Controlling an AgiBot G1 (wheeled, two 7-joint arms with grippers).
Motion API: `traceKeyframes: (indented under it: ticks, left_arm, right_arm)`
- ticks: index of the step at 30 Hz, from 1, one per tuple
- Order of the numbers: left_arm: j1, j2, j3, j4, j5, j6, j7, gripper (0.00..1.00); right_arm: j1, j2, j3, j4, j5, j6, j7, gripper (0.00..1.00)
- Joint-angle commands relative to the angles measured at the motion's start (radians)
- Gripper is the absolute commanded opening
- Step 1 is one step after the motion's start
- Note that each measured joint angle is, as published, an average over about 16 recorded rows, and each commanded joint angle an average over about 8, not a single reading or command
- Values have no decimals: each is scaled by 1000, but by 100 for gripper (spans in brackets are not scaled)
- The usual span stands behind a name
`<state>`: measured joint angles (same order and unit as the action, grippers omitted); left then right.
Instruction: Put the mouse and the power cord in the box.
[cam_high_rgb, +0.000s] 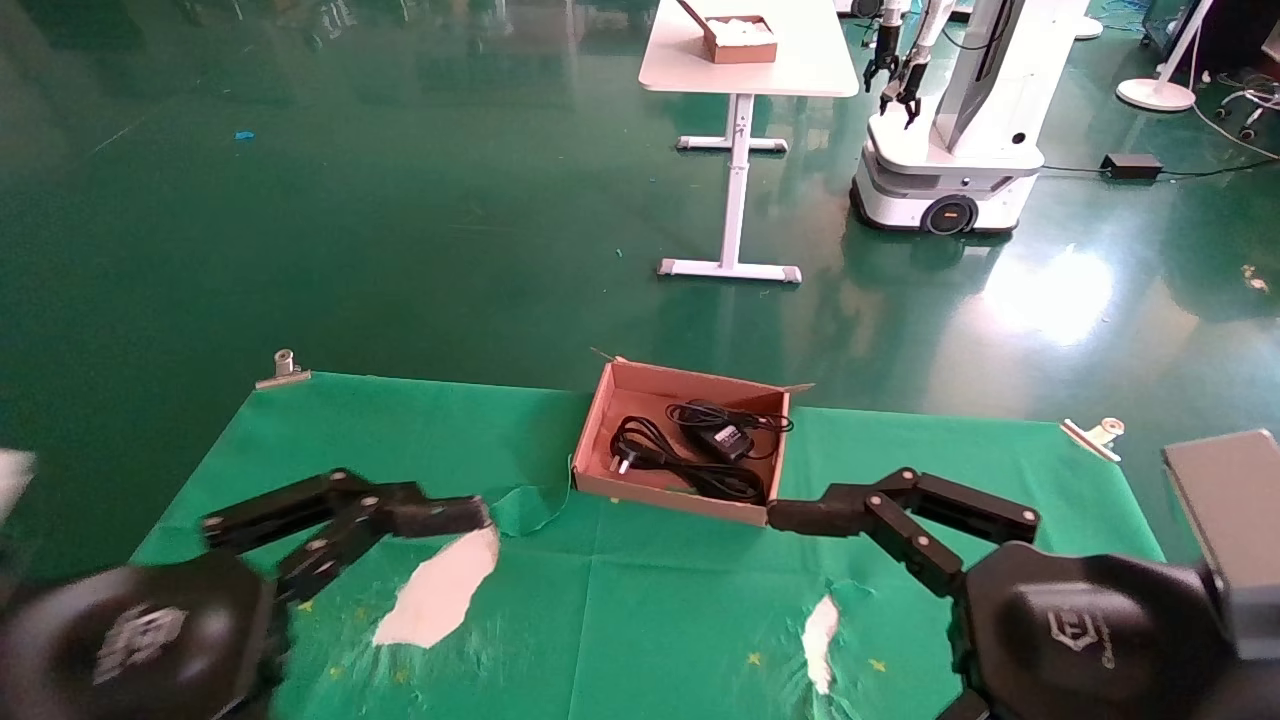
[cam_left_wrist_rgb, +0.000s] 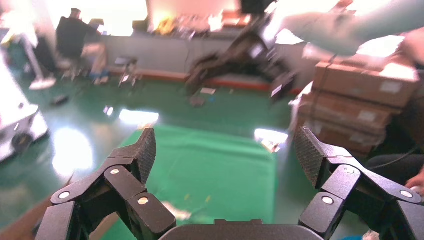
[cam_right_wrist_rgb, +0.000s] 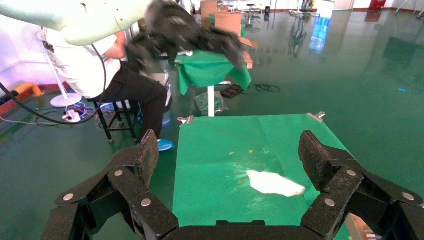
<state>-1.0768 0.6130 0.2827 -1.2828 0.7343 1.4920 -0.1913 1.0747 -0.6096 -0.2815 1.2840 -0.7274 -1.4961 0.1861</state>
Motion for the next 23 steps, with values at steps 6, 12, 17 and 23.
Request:
traceKeyframes:
  ticks: [6,12,17,23]
  left_arm:
    - [23,-16,-37,-16,-54,36,12,100]
    - [15,-10,-22,-10,-32,22,8,100]
    - [10,-7,-14,-6,-21,15,6,100]
    - [7,-5,-10,-4,-14,10,5,100]
  right_arm:
    - [-1,1,0,1,1,-1,0,100]
    - [0,0,0,0,0,0,0,100]
    - [0,0,0,0,0,0,0,100]
    - [0,0,-1,-1,-1,0,0,100]
